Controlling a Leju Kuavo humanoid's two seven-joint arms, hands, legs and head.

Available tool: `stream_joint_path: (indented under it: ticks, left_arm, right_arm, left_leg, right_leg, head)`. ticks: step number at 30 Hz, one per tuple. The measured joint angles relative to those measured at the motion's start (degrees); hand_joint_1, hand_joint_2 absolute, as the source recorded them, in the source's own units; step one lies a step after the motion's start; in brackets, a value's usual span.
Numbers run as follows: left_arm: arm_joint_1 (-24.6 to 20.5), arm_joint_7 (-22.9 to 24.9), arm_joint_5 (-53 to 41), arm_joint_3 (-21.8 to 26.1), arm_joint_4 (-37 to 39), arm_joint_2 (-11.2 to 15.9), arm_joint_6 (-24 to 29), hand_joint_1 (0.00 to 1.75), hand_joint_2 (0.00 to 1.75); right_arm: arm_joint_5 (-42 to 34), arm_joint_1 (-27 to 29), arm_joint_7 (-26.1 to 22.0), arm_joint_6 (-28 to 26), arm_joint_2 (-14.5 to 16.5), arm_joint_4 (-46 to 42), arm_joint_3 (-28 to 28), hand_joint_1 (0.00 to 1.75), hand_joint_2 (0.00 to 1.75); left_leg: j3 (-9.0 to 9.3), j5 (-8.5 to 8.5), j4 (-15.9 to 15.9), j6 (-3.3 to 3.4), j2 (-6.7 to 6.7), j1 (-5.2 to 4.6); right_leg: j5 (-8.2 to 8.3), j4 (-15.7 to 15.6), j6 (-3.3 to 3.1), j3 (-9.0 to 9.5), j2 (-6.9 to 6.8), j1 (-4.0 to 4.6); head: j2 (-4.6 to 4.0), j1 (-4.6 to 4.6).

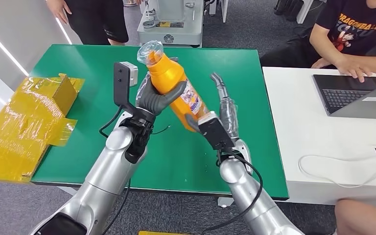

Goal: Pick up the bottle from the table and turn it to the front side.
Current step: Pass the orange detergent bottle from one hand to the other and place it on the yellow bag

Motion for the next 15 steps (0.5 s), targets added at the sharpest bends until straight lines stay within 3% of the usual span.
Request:
stream_joint_path:
  ticks: [8, 15]
  left_arm:
    - [4.32, -0.07, -0.89, 3.52, -2.14, 3.52, 3.09, 1.75, 1.75]
    - [5.44, -0.07, -1.61, 4.74, -3.30, 4.62, 3.93, 1.75, 1.75]
  right_arm:
    - [-7.19, 11.68, 2.47, -0.25, -2.68, -23.81, -1.29, 0.00, 1.75]
    - [-9.12, 16.52, 1.93, -0.33, -4.08, -34.42, 0.70, 0.00, 1.75]
  left_leg:
    - [-0.03, -0.03, -0.05, -0.04, 0.02, 0.01]
    - [-0.03, -0.03, -0.05, -0.04, 0.02, 0.01]
  right_leg:
    - [-0.06, 0.01, -0.08, -0.07, 0.02, 0.01]
    - [-0.08, 0.00, -0.10, -0.07, 0.02, 0.01]
  head:
    - [0.00, -0.01]
    - [0.00, 0.00]
